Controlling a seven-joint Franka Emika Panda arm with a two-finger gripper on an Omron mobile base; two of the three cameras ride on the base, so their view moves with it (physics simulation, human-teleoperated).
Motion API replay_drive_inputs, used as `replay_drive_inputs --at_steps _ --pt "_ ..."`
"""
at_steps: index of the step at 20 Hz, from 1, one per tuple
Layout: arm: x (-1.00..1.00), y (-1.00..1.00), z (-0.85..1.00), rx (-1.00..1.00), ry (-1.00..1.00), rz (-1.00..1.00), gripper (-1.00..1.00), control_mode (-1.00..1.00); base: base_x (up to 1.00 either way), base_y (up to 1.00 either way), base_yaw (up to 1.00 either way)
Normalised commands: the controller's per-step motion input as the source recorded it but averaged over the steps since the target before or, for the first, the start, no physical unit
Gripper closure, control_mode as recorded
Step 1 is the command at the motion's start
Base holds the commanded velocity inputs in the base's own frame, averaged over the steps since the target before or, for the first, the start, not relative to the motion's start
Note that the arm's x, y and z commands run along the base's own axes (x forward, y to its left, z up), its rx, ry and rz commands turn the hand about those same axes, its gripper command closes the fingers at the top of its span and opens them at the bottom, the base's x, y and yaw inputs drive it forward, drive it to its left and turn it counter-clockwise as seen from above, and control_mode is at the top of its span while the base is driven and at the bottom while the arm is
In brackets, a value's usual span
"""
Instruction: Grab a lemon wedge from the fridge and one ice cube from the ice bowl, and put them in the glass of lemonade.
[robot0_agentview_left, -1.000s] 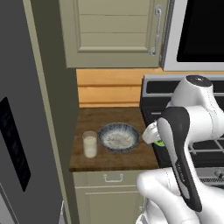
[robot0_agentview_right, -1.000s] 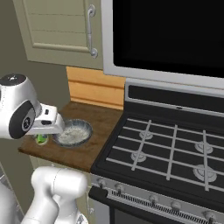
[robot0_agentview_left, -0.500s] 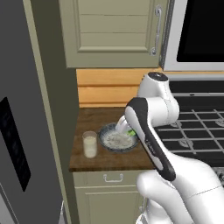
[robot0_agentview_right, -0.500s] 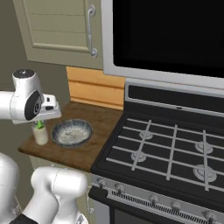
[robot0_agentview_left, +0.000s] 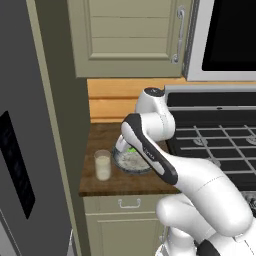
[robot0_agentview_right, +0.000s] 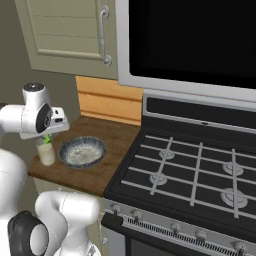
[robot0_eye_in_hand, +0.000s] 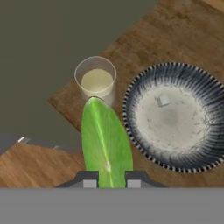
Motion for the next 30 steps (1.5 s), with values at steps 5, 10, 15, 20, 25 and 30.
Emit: replay_drive_inputs --at_steps 5,10,15,20,25,30 --pt "0.12 0.14 -0.06 -0.04 0.00 0.05 1.00 -1.00 0.00 0.00 0.00" --pt "0.10 0.12 -0.07 -0.04 0.00 0.01 1.00 -1.00 0.00 0.00 0.00" --pt "0.19 0.01 0.00 -0.02 0.00 0.01 1.00 -1.00 0.00 0.00 0.00" --pt "0.20 0.09 0.00 -0.03 0.00 0.02 1.00 -1.00 0.00 0.00 0.00" --pt "0.13 0.25 0.00 -0.03 0.00 0.00 1.00 -1.00 0.00 0.00 0.00" --pt "0.22 0.27 -0.10 -0.04 0.05 0.00 1.00 -1.00 0.00 0.00 0.00"
